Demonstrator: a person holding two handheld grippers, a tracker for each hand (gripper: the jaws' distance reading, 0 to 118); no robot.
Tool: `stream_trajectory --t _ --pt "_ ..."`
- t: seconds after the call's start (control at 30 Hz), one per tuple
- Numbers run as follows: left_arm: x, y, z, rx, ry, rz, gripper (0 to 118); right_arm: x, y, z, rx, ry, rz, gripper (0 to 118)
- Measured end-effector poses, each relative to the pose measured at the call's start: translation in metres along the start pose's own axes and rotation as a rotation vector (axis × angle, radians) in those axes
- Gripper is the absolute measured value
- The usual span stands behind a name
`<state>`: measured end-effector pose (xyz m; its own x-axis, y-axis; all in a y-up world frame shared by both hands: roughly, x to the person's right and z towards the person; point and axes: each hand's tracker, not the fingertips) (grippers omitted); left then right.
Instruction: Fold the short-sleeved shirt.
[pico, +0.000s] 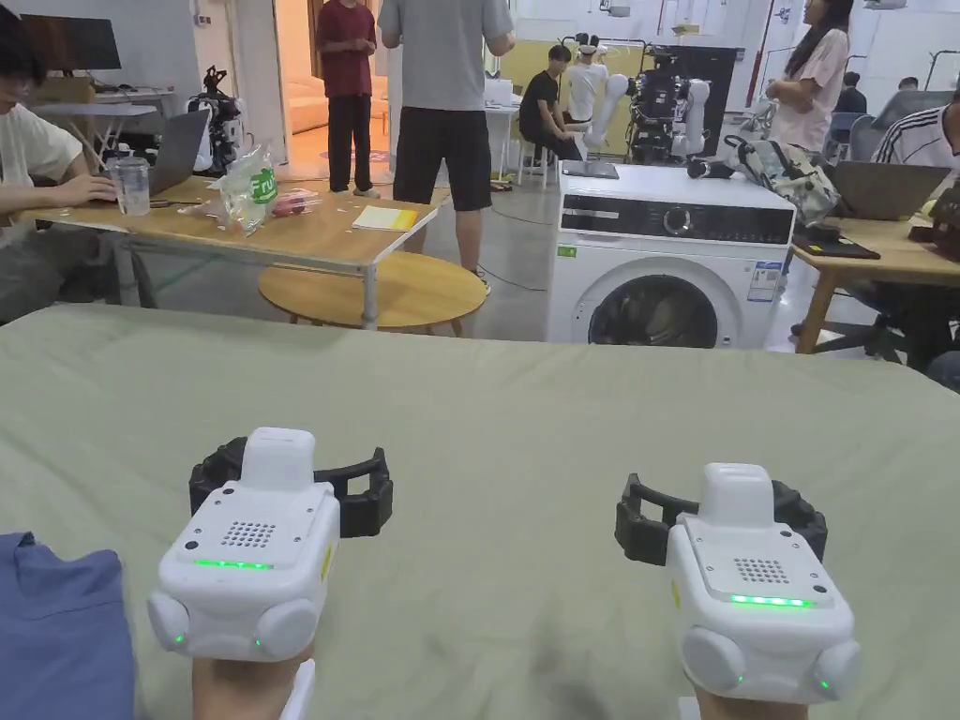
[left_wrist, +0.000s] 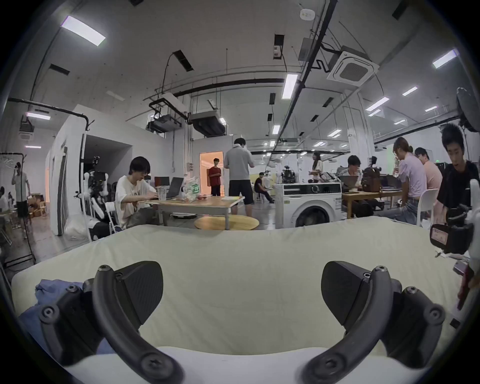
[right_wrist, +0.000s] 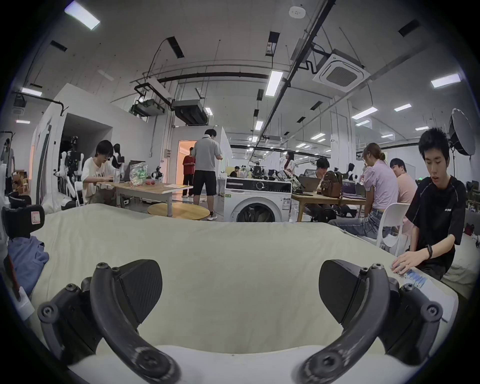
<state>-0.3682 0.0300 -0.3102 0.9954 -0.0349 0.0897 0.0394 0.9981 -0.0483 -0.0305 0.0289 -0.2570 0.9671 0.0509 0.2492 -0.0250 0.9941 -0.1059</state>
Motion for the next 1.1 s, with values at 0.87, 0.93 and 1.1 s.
stream_trajectory --t 0.87,0.93,1.1 --pt "0.000 -0.001 0.005 -0.040 0.008 0.075 118 -0.004 -0.002 -0.002 -0.019 0.027 -0.062 118" --pt "0.000 0.000 0.004 -0.054 -0.002 0.080 118 -0.006 -0.002 -0.001 -0.014 0.036 -0.050 118" --pt "0.000 0.005 0.006 -0.047 -0.005 0.060 118 -0.008 -0.002 -0.001 -0.015 0.034 -0.031 118"
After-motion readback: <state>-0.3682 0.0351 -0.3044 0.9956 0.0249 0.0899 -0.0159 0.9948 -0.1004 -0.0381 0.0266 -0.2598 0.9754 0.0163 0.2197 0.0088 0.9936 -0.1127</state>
